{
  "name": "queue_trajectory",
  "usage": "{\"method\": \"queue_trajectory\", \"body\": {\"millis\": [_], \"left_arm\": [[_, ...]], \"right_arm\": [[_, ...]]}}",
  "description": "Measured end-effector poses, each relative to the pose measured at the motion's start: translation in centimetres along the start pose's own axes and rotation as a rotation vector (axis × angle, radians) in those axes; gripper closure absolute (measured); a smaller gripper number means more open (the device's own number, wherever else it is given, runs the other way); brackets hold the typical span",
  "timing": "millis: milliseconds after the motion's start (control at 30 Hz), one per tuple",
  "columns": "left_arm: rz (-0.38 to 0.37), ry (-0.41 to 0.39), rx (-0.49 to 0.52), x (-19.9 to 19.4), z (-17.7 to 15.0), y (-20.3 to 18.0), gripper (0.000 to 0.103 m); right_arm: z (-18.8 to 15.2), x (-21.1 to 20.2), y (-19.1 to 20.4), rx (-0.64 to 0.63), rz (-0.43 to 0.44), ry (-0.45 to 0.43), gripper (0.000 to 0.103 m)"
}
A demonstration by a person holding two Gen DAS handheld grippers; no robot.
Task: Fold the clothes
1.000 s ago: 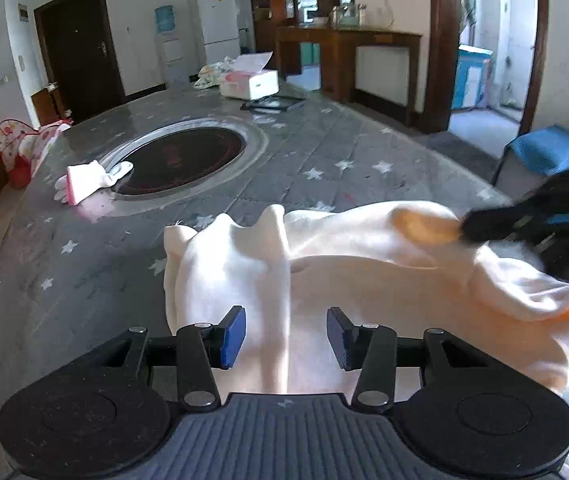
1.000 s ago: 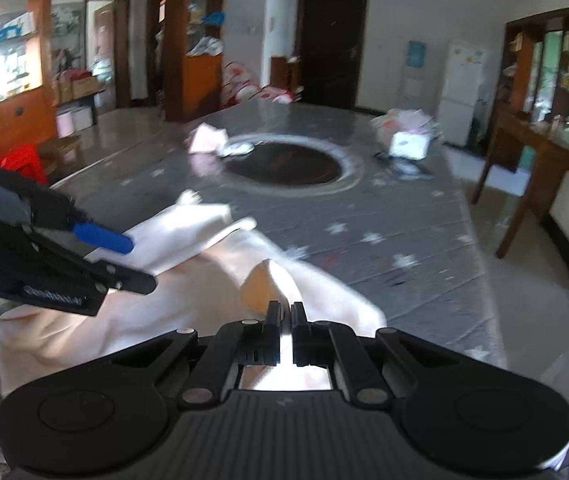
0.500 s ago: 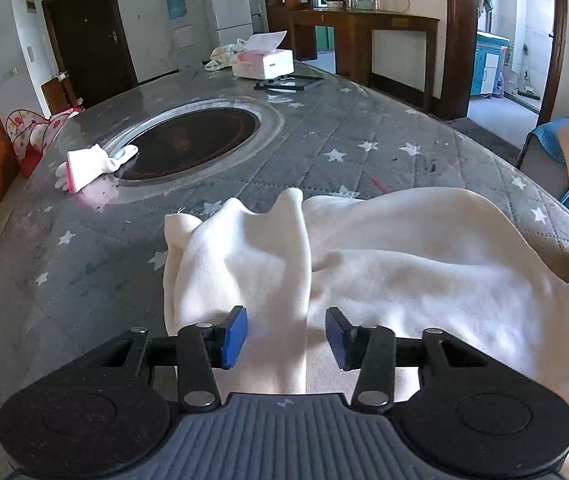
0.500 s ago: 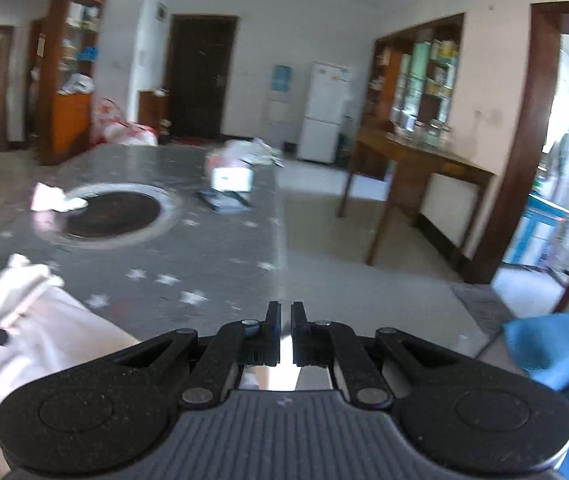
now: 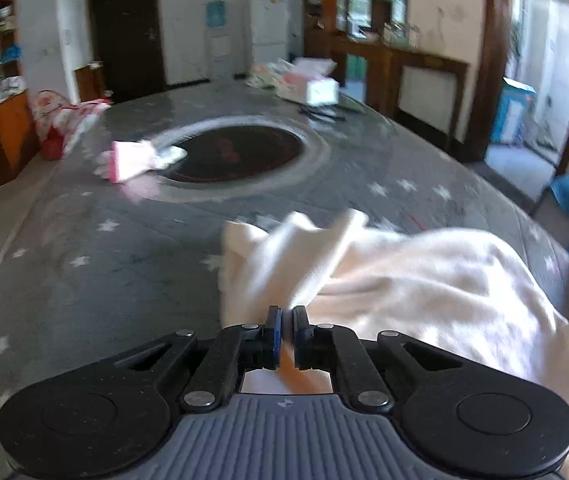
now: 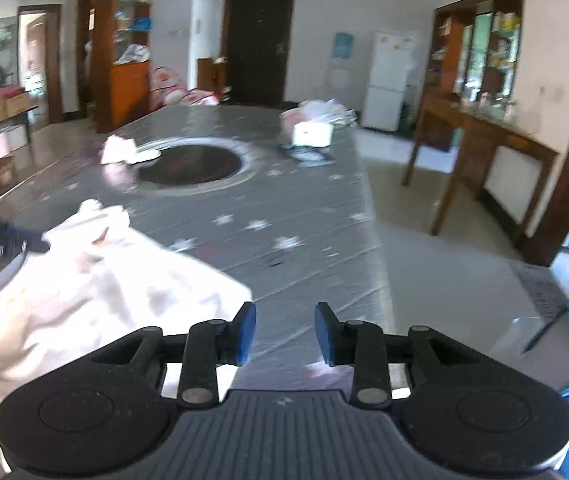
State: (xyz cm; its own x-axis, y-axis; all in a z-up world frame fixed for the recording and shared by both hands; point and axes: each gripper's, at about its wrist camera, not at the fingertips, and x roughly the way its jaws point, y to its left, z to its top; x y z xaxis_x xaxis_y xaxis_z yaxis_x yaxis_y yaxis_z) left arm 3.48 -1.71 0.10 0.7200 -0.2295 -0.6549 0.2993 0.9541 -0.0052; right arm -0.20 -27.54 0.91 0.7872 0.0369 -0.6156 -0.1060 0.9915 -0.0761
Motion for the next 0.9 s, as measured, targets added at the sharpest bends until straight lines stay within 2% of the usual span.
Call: {"method": "queue_trajectory", "body": {"millis": [233,400,633,700,767,900], "left_arm": [[0.114,-0.059,-0.184,-4.6,-1.5,6.1,0.097],[0.213,-0.034,-0.303,-7.4,-4.9,10.3,0.099],[0.359,-0.003,-0.411,-10.6,-9.0,14.2,0.100],[0.356,0.022,-0.428,-11.0,-9.4,14.8,0.100],[0.310,0.036,-0.422,-11.0,-9.1,14.8,0.100],[0.226,0.016,-0.345,-10.1,-7.4,12.4,0.095]], "right_arm": [[-1.1,1.7,2.8,-0.027,0.082,0.059,0.067],[-0.7,1.9,2.8,-0.018,0.095,0.057,0.066],[0.3,3.4,1.4,0.056,0.097,0.077,0.066],[0.5,3.8,1.2,0.067,0.095,0.078,0.066],[0.8,4.4,0.8,0.082,0.089,0.078,0.066],[1.5,5.6,0.1,0.112,0.074,0.084,0.066]]}}
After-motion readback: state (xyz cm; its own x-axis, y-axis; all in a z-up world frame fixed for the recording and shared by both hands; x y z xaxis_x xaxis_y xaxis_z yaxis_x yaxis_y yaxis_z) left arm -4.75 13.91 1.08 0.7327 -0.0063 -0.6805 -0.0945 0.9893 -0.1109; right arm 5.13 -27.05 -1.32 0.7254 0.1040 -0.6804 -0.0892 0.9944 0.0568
